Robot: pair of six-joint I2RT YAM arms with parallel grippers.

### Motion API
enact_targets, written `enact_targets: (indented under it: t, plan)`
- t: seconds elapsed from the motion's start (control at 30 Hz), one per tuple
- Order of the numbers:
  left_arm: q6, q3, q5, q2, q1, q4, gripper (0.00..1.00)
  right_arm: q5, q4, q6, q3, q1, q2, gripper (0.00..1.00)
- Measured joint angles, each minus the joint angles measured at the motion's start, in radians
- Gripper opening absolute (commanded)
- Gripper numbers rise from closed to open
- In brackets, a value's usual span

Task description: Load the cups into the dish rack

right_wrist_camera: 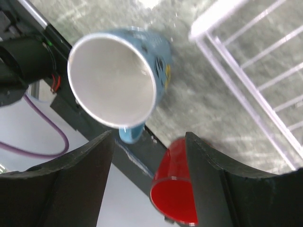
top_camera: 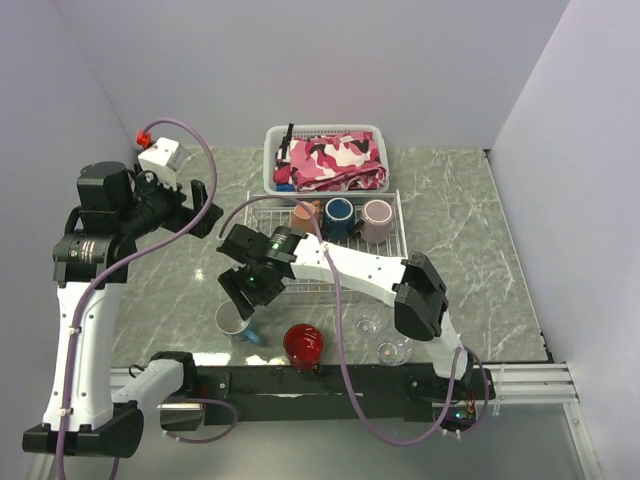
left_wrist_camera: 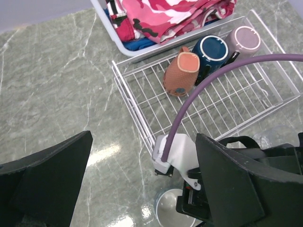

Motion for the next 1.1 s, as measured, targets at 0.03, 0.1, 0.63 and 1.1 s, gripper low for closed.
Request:
enact_targets:
  t: [0.03,0.1,0.63,1.1]
  plan:
    - [-0.001,-0.004,-0.003,-0.002,0.0,-0.002,0.96,0.0,0.01,0.0,0.004,0.0,0.009,0.67]
    - [-0.001,-0.013,-0.01,-0.006,0.0,-0.005,0.96,0.0,0.025,0.001,0.005,0.0,0.021,0.66]
    - [-0.001,-0.013,-0.027,-0.034,0.0,-0.043,0.96,0.023,0.147,0.027,0.012,0.023,0.143,0.5]
    - [-0.012,0.047,-0.036,-0.031,0.0,-0.05,0.96,0.076,0.141,0.013,-0.05,0.058,0.101,0.0]
